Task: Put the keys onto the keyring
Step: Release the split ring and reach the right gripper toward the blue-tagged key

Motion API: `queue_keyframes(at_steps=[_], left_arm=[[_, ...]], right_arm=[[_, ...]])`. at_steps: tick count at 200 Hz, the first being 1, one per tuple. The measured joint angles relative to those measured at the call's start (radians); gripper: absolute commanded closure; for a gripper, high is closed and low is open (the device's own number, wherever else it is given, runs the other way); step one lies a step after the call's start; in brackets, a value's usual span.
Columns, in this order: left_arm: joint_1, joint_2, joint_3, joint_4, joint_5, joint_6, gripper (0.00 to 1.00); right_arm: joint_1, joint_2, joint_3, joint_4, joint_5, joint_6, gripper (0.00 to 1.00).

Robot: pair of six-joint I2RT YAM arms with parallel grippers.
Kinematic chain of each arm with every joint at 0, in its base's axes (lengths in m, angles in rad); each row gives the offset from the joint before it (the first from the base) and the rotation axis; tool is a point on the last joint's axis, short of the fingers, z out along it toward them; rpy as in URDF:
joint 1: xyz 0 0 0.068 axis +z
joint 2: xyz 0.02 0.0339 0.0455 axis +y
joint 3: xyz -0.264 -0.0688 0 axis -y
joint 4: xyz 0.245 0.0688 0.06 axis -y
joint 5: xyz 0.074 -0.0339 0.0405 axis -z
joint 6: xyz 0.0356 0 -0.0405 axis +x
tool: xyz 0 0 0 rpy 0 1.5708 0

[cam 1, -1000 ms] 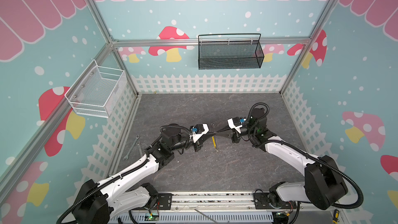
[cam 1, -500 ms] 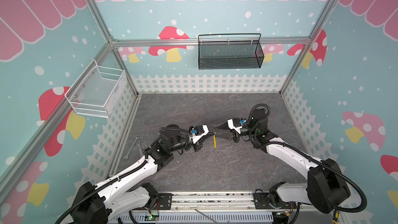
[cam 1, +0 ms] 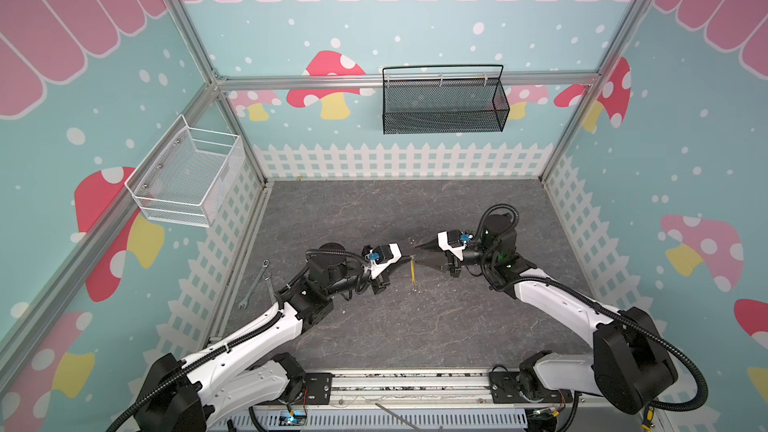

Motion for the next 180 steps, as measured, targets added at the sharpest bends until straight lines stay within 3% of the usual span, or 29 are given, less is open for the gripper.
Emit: queue_keyframes(at_steps=[77,124,180], left_arm=[[0.000,-0.105,-0.044,-0.084,-0.089,0.103,1.00],[0.000,-0.207,-0.083,-0.169,-0.193,0.233,1.00],[0.003,-0.225,-0.122,-0.183,-0.280,0.315,1.00]], right_arm=[[0.000,0.018,-0.006,-0.030,0.257,0.035,0.65],[0.017,0.252,0.174,-0.163,0.416,0.187,0.67],[0.070,0.375,0.252,-0.228,0.486,0.268,0.66]])
